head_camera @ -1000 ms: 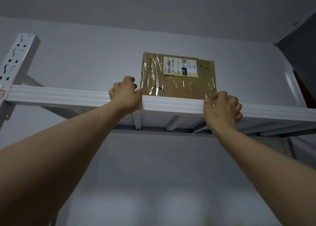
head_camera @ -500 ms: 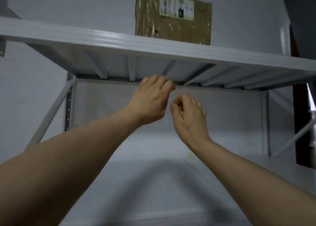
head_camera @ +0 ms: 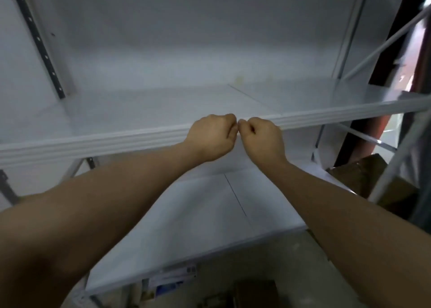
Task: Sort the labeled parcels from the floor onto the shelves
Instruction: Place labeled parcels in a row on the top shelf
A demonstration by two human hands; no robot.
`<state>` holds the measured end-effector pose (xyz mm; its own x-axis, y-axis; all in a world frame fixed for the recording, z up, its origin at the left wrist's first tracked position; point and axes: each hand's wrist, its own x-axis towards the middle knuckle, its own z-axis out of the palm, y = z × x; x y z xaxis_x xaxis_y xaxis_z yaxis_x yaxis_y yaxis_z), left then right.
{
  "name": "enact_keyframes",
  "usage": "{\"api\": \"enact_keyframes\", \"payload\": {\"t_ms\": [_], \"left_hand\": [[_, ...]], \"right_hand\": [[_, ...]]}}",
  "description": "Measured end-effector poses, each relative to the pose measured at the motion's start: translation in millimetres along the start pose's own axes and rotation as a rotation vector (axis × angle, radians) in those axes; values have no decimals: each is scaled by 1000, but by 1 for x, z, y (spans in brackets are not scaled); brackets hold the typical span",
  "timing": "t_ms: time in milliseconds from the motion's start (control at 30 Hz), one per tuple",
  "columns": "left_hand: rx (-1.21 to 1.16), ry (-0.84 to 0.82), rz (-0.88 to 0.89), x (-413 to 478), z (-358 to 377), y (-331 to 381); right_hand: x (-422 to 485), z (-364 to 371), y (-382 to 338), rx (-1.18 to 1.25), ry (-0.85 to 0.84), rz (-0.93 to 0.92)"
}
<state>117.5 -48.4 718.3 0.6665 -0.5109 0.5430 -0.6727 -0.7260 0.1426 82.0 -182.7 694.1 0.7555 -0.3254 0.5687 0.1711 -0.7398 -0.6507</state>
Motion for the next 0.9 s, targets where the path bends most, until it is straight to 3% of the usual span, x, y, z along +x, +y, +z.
{"api": "enact_keyframes", "payload": {"t_ms": [233, 367, 467, 533, 667, 900], "left_hand": [[-214, -652, -148, -61, 94, 27], [-390, -895, -313, -103, 151, 28], [-457, -982, -398, -135, 191, 24], [-527, -1024, -483, -155, 214, 21], [-598, -1097, -583, -192, 258, 14], [-636, -1253, -685, -260, 354, 2]], "right_hand": [[-83, 19, 89, -35, -168, 321], [-127, 36, 145, -37, -419, 570], [-160, 47, 184, -62, -618, 767], [-182, 54, 204, 26, -664, 944], [-225, 67, 233, 118, -601, 1290], [-307, 111, 294, 181, -556, 1469]]}}
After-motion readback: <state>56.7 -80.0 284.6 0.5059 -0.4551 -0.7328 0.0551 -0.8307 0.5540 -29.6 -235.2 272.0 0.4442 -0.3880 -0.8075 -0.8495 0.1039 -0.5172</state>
